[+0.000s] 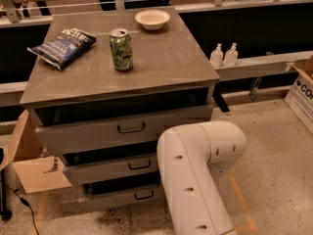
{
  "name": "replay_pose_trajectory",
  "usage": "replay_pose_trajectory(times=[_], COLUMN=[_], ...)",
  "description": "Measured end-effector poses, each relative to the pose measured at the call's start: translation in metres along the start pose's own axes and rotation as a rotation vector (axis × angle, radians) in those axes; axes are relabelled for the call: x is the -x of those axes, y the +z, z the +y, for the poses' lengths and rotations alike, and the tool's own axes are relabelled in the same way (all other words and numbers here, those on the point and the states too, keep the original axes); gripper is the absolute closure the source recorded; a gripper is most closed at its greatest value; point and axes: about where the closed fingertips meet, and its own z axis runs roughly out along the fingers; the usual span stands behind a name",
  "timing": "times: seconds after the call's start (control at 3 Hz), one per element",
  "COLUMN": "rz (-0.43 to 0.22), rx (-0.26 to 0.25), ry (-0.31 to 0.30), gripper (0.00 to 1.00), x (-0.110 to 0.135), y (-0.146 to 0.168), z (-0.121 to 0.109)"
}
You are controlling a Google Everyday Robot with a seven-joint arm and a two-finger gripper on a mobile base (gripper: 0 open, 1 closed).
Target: Open bottom drawer
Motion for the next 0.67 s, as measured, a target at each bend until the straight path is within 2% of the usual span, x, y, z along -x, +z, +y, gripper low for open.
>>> replay_pose_trajectory(times=[0.33, 0.67], rz=[-0.002, 0.020], rx=[-0.003, -0.021], ry=[0.000, -0.020], gripper=[0.59, 0.55], x=[0.0013, 0.0013], y=[0.0010, -0.0080], z=[-0.0013, -0.0043])
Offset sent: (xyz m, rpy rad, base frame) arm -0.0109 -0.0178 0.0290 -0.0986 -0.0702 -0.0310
